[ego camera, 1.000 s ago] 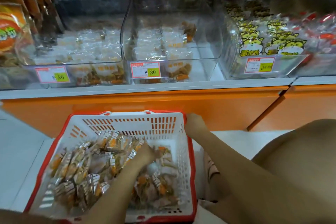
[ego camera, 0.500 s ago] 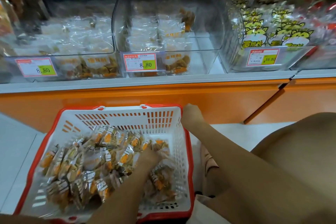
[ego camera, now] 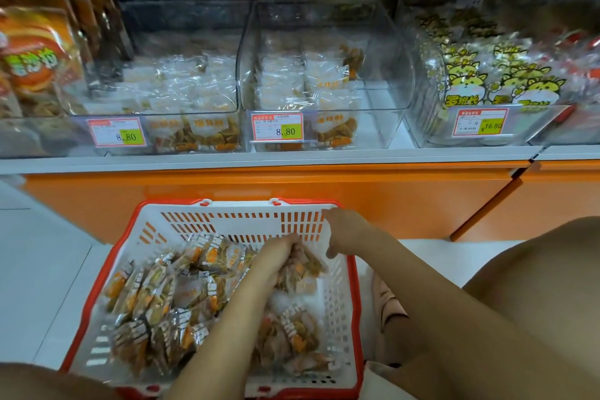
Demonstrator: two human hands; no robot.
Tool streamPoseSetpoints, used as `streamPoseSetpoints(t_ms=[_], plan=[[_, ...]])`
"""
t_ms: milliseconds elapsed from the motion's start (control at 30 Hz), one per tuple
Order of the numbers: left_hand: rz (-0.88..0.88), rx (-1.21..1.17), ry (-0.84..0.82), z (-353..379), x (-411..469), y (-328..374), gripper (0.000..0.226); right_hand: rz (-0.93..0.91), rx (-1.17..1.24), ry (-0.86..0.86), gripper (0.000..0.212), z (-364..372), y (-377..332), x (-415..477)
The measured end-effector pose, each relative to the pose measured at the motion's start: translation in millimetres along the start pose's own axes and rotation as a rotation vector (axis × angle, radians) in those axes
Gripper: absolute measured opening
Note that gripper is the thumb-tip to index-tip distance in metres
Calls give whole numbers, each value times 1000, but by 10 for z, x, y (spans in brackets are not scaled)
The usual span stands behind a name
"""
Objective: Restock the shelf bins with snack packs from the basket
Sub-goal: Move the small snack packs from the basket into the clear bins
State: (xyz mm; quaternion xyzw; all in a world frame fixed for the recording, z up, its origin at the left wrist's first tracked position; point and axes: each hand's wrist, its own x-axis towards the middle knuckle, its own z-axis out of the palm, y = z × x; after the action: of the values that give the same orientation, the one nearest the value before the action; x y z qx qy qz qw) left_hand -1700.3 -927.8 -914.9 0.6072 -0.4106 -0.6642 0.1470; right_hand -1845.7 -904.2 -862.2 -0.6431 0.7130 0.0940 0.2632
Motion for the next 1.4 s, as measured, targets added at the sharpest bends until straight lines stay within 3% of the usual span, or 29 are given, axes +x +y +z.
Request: streamPoseSetpoints(t_ms=[33,100,167,300,367,433,567,633,700,867,967,1100,1167,1267,1333,1400], plan=[[22,-66,4,-53,-77,105,28,-56,39,12,80,-34,-50,-47],[89,-157,-19,-123,-235,317,28,-128,230,84,87,-140,-154,-148],[198,-153,-38,-162,-424,529,31,-174,343,199,73,-270,-240,-242],[479,72,80,-254,-794,807,37,-196,509,329,12,-554,-245,-386],[607,84,264,-328,-889,867,36,-141,733,311,4,-716,-177,-430],[636,72,319,-383,-950,898,29,-132,927,293,2,-868,-116,-465],[543,42,15,-326,-978,897,55,-253,1189,203,22,-1113,-82,-501],[576,-87,-108,-222,-1000,921,43,-296,1245,196,30,-1203,-93,-523],[630,-169,-138,-134,-1001,972,30,-312,1182,204,32,-1338,-70,-577],[744,-105,-85,-129,-936,1291,17,-408,575,141,23,-2082,109,-688],[838,21,-18,-122,-922,1636,12,-417,528,191,45,-2454,195,-605],[947,213,103,-43,-797,2144,11,-438,464,229,23,-2694,245,-462],[981,275,153,24,-660,2390,22,-327,439,385,20,-2807,290,-366],[1001,521,315,117,-344,2713,51,-1,176,653,30,-2954,335,-147],[1029,760,350,177,-134,2873,53,157,37,725,38,-2989,325,12],[1047,892,271,242,37,2988,47,224,8,772,40,-2979,322,172]])
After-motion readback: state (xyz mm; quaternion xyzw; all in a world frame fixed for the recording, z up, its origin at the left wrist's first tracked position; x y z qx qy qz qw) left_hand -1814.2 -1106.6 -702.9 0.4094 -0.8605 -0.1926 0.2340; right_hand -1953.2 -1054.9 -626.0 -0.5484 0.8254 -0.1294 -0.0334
